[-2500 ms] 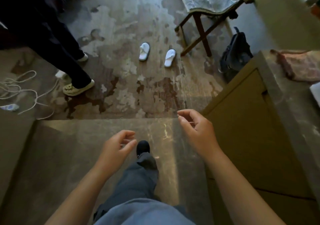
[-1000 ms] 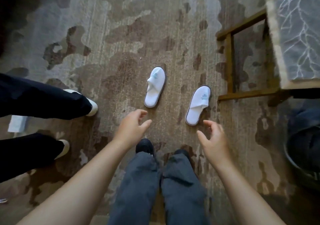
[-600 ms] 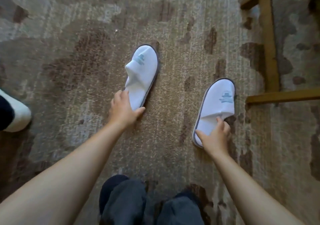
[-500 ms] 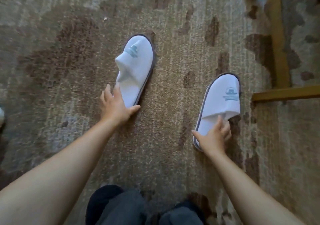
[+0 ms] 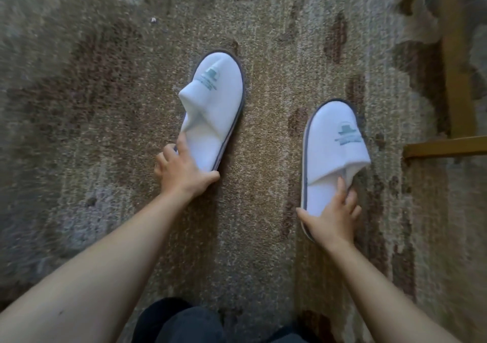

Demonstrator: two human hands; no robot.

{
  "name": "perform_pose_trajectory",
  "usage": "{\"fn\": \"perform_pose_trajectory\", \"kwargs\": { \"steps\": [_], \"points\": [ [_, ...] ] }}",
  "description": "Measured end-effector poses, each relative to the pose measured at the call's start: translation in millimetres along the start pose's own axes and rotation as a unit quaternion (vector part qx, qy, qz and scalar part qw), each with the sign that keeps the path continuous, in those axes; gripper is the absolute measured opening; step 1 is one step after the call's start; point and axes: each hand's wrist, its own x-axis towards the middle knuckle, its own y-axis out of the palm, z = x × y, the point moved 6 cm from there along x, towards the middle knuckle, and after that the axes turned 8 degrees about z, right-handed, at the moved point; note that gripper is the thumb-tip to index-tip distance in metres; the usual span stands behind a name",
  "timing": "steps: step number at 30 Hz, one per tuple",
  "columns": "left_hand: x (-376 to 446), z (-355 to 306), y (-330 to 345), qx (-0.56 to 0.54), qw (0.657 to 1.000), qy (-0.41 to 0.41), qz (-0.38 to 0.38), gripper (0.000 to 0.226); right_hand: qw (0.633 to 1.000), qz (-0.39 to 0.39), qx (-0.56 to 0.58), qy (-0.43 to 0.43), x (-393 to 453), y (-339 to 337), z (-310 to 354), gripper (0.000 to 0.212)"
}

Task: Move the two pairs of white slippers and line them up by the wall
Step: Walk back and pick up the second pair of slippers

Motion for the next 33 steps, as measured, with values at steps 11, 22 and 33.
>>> {"fn": "perform_pose_trajectory", "kwargs": {
  "steps": [11,22,33],
  "points": [
    [-201.6,-77.5,-197.4,-0.175,0.984,0.032,0.016,0.106,0.965,0.026,0.227,-0.128,-192.8,-192.1,135.6,0.091],
    [-435.9,-240.3,-424.8,-0.214,0.963,0.164,0.007,0.098,0.935,-0.002,0.304,-0.18,-403.0,-488.1,173.0,0.088],
    [-537.0,-403.7,-459.9,-0.176,0.877,0.418,0.16,0.091,0.884,-0.249,0.393,-0.052,-497.3,-624.7,90.0,0.083]
  ]
}}
